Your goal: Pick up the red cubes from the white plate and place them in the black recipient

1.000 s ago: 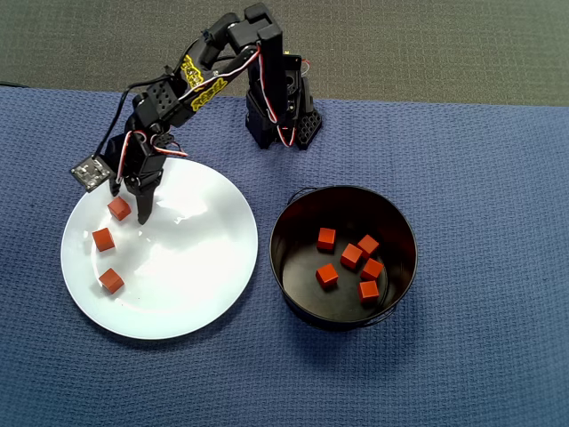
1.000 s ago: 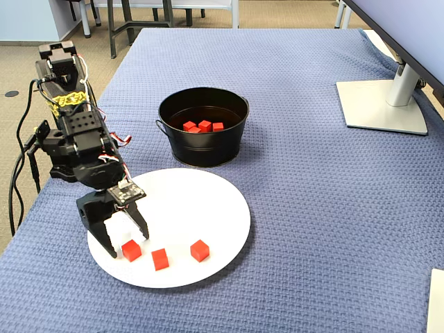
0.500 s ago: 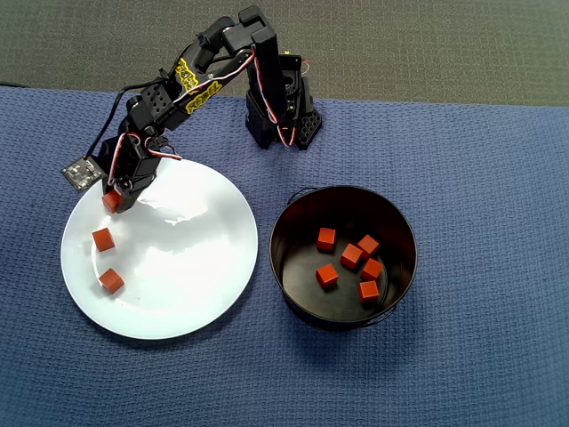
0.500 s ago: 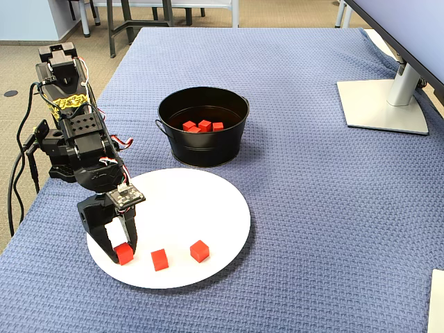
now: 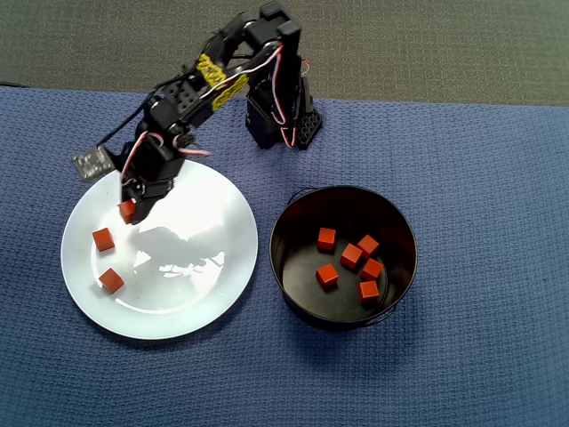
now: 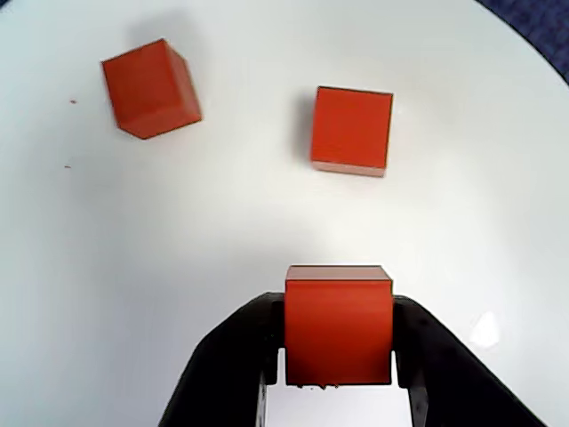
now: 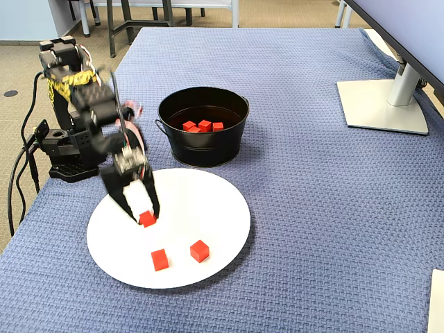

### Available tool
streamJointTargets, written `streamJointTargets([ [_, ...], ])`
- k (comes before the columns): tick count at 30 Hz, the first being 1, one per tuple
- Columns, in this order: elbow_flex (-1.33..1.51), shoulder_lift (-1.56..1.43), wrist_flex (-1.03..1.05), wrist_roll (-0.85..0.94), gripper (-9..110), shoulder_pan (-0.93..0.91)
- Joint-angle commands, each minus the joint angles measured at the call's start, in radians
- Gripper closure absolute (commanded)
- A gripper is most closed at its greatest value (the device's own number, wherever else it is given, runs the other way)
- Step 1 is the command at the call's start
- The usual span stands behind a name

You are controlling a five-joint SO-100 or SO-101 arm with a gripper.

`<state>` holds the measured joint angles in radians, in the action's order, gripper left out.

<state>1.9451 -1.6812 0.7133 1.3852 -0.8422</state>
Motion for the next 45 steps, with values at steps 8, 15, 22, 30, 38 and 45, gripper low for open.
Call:
streamJointTargets([
  [8,-0.279,-0.316,0.517,-0.535,102,0.4],
  [15,-0.302,-0.391,0.532,-0.73,102,0.738],
  [22,-0.175,-0.445,0.549,-0.704,75,0.989],
  [30,-0.112,-0.443,0.433,-0.574,75,0.805],
  [38,-0.089,-0.397,0.508,-0.219,72,0.541],
  [45,0.049,-0.287,0.146,0.152,72,0.255],
])
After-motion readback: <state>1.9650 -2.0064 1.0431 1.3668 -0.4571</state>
